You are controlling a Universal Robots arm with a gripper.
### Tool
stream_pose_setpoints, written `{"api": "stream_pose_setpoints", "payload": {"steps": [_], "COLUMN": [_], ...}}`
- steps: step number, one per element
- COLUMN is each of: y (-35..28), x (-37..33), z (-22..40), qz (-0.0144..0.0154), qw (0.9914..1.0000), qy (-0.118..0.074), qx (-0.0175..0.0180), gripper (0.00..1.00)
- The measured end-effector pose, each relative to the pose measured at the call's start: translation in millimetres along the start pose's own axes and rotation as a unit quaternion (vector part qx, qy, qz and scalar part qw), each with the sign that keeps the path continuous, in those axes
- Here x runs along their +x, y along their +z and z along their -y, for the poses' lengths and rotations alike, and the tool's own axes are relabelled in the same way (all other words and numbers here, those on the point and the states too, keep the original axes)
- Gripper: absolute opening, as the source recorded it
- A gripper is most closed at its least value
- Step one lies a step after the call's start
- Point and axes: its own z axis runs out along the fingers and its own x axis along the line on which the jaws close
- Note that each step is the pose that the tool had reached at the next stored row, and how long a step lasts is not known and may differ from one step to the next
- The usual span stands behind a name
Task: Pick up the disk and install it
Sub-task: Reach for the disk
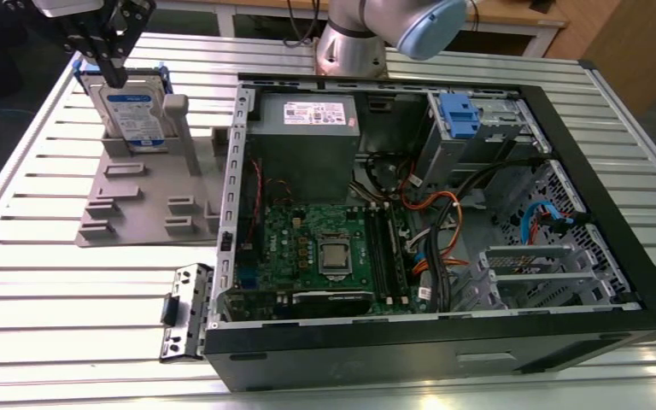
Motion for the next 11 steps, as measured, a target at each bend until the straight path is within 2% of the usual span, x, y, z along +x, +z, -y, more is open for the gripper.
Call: {"api": "stream_pose_setpoints", "payload": {"steps": [6,11], "y": [9.3,17.9], "x": [7.2,11.2], "z": [-8.0,-12.4], "qz": [0.0001,0.0], "qw": [1.0,1.0], "qy": [0.0,0.0], "qx": [0.0006,0.0006], "gripper": [0.1,0.1]}}
